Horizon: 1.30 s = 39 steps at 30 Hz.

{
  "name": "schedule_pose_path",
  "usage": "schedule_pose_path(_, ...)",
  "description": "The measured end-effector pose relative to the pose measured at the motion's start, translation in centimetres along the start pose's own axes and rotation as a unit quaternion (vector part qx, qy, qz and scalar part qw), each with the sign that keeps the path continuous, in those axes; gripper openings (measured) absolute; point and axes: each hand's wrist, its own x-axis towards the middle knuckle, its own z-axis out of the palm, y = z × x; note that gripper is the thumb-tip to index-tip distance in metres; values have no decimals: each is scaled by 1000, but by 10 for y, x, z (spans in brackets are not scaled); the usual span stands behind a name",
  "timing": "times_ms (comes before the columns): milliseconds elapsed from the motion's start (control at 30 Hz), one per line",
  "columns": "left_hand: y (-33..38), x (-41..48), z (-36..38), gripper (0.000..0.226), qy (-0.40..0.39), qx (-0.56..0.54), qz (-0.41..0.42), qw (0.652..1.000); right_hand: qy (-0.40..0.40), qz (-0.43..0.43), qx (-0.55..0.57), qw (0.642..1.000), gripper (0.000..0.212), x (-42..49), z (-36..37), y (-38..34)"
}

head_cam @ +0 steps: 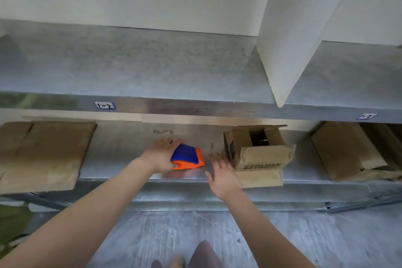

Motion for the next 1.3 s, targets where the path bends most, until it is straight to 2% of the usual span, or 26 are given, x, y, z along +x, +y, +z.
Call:
schedule_pose_path(100,-3,-2,0,61,-4,-47,11,999,10,-1,28,1000,57,1,0,1)
schedule_pose_path(367,6,-25,6,61,70,-14,72,995,49,27,140,988,50,-7,-3,1)
schedule_pose_path(500,-3,-38,-23,59,117,-89,86,985,76,19,171,982,47,-16,-8,-1)
schedule_pose_path(700,-4,-53,-58,57,137,-63,142,978,122,36,247,961,44,-25,-36,-16)
schedule_pose_path(800,10,-62,-73,59,143,-87,165,972,138,67,343,927,36,-28,-51,-20)
schedule_pose_path(900,27,-67,-86,61,163,-97,184,964,113,96,512,846,22,-37,-66,-23)
schedule_pose_path(967,37,-66,-92,61,169,-106,196,960,106,86,554,821,16,-42,-73,-20)
schedule_pose_path(1167,75,-56,-96,66,194,-101,218,951,168,48,490,854,12,-48,-92,13)
schedule_pose_path(1300,102,-41,-86,67,202,-93,211,952,204,55,437,874,13,-56,-110,45)
